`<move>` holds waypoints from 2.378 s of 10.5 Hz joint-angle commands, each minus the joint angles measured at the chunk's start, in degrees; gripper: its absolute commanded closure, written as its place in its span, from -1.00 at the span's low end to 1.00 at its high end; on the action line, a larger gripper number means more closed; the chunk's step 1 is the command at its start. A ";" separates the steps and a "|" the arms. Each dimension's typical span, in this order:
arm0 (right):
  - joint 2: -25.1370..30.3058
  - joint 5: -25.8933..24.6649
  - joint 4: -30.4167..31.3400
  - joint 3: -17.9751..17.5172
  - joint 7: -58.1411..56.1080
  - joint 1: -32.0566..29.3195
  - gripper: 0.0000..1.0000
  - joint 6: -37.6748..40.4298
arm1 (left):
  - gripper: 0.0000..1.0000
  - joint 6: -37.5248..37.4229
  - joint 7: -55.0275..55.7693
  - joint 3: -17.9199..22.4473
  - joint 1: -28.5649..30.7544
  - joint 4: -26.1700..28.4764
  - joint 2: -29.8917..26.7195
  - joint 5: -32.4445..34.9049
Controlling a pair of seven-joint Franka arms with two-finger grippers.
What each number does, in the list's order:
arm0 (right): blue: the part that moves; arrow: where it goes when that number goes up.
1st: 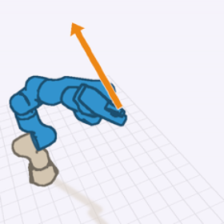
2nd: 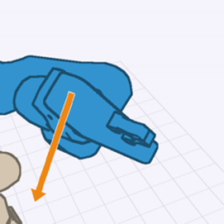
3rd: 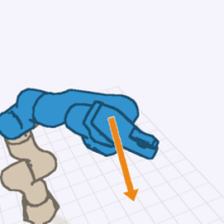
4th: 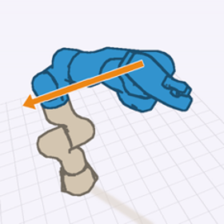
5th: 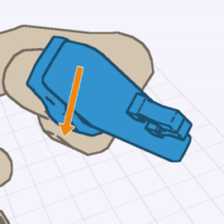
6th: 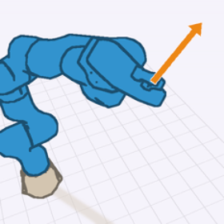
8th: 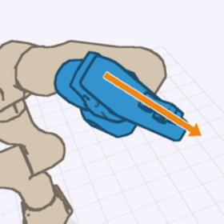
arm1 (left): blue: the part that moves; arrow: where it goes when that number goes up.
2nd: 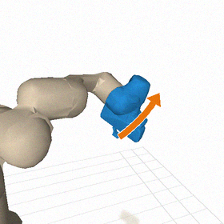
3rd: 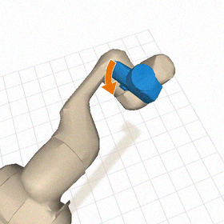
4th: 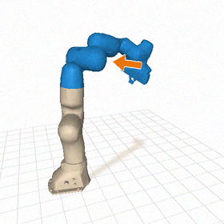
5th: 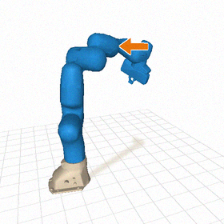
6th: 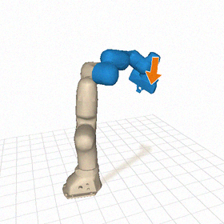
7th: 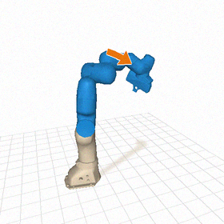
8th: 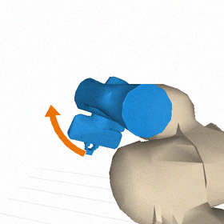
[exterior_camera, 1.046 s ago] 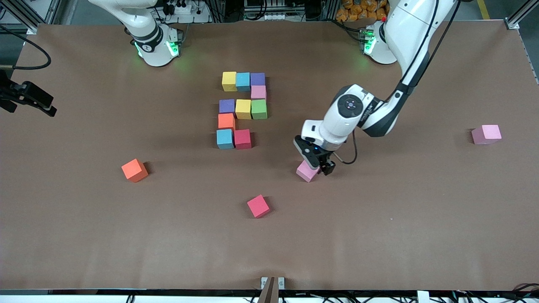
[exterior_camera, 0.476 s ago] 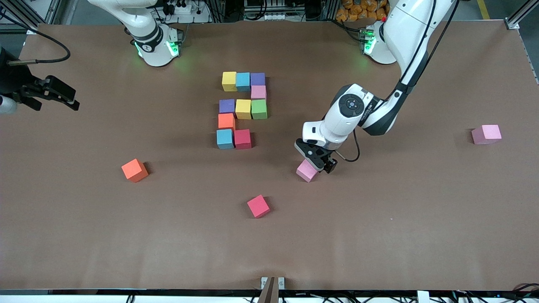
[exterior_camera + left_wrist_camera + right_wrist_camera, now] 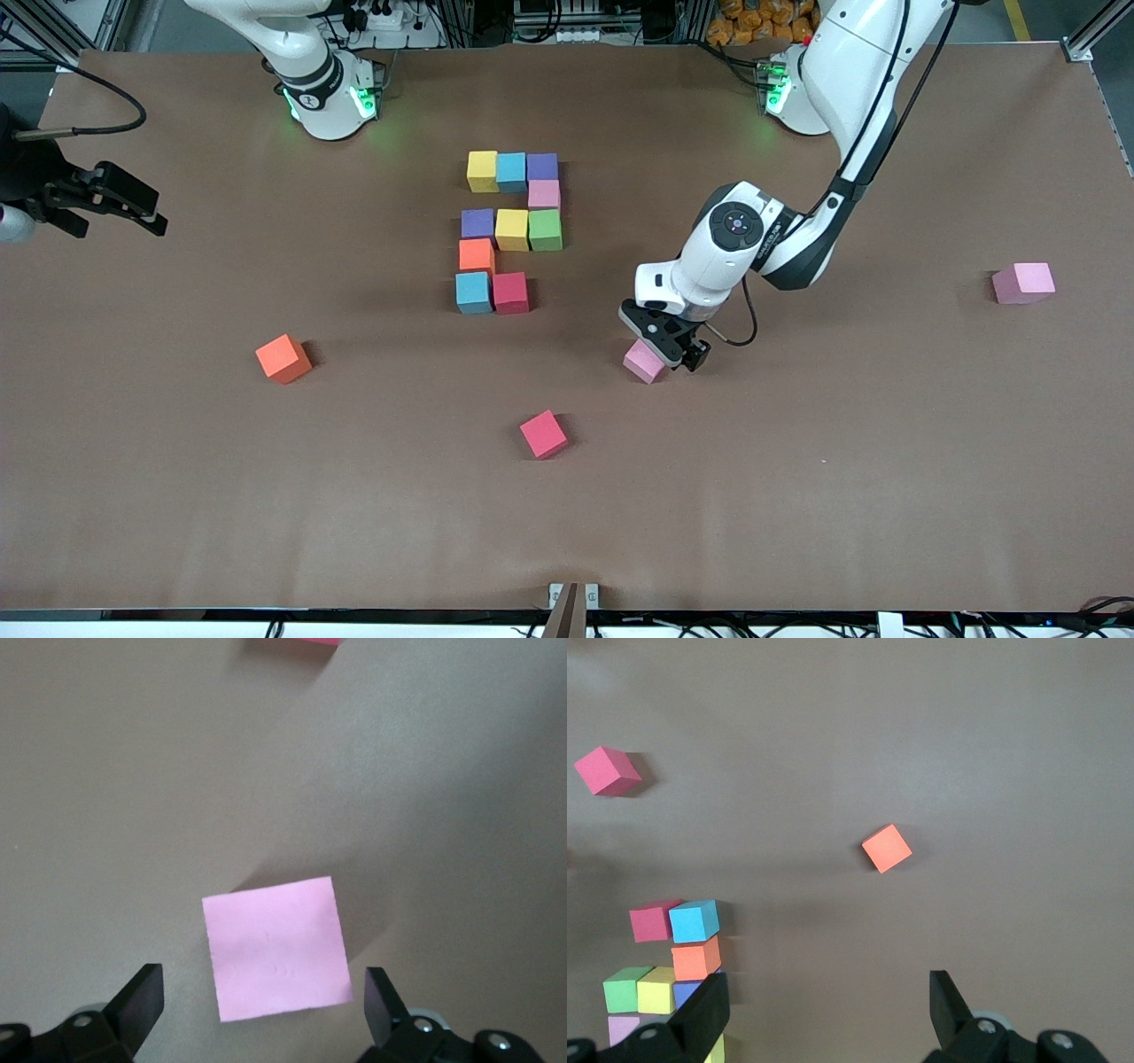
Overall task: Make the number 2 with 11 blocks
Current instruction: 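Grasp the light pink cube with the left gripper and lift it, then carry the light pink cube to the figure beside the dark pink cube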
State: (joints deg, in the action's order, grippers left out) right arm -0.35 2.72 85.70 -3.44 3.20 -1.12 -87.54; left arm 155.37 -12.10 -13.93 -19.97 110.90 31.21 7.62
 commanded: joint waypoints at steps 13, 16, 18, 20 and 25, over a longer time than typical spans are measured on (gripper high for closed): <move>-1.14 0.18 0.51 0.28 -0.04 1.64 -1.00 -1.05 | 0.27 1.16 1.64 1.27 -2.53 -4.03 5.26 -0.85; -1.23 0.18 0.52 0.28 0.05 1.82 -1.00 -1.22 | 0.91 0.64 0.59 1.18 -3.14 -3.59 5.09 -0.41; -1.23 0.18 0.52 0.28 0.05 1.82 -1.00 -1.22 | 0.98 -1.28 0.24 1.18 -6.90 -4.11 4.74 1.95; -1.14 0.18 0.52 0.28 0.14 1.91 -1.00 -1.14 | 0.93 -3.23 0.24 0.92 -11.47 -4.20 4.03 7.39; -1.23 0.18 0.52 0.28 0.14 1.91 -1.00 -1.22 | 1.00 -3.50 -3.98 0.22 -17.64 -4.47 5.26 22.97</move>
State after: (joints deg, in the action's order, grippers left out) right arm -1.78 2.70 86.14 -3.37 3.02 0.49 -88.62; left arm 152.78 -13.45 -13.72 -37.21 106.44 35.99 28.51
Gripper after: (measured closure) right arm 0.000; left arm 0.388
